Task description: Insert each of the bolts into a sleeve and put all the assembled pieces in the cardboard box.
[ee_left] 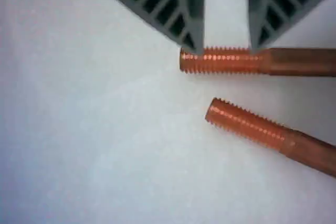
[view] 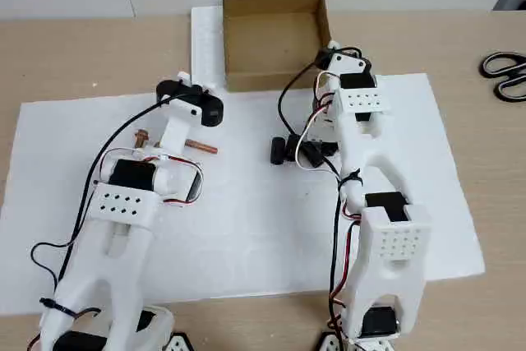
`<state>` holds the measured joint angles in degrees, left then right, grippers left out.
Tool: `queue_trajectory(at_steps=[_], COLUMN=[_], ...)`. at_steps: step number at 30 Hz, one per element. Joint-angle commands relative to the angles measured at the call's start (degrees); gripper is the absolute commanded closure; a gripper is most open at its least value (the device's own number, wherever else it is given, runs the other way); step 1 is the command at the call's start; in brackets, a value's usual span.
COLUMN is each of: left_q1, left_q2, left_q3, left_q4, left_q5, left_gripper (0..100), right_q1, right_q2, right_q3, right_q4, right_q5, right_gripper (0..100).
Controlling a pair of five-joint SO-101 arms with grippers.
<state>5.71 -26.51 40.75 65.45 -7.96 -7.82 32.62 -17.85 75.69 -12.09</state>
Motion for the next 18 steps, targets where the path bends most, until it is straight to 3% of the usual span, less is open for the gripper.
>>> queue_trajectory(at_steps=[1,18], left_q1=[-0.1,-0.1], left_q2=[-0.5,-0.5], left_q3=[-0.7,-1.8], left_q4=[-1.0,-0.6], left_q5=[0.1,0.1], left_gripper=[94,94], right_q1=[-0.8,-5.5], right_q2=[-2.9,-14.5], right_q3=[-3.3,-4.7], right_q4=[2.2,8.7], right_q5=[0.6,0.8], right_gripper=[99.5,99.5])
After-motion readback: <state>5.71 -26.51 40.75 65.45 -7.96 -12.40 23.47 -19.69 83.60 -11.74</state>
